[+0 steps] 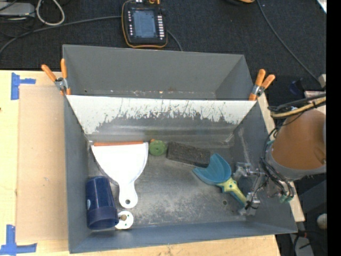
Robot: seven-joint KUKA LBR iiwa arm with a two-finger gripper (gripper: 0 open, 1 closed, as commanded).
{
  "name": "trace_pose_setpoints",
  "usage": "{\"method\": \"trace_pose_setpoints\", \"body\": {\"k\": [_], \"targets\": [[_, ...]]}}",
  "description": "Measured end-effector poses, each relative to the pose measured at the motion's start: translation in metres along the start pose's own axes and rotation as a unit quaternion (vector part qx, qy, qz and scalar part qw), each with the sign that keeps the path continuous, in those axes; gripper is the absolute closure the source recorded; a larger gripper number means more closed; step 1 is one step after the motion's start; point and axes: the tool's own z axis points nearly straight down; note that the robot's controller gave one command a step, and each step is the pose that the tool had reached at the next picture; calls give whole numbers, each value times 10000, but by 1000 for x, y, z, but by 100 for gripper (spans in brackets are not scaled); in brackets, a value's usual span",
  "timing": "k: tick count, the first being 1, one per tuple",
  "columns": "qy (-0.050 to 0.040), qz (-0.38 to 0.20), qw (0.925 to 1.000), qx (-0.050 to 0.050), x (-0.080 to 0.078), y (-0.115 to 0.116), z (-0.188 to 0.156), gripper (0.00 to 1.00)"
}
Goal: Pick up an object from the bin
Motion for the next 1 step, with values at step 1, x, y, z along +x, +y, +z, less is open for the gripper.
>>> {"method": "trace_pose_setpoints", "body": {"k": [1], "targets": [[-21, 188, 9998, -2, -37, 3, 11, 0]]}}
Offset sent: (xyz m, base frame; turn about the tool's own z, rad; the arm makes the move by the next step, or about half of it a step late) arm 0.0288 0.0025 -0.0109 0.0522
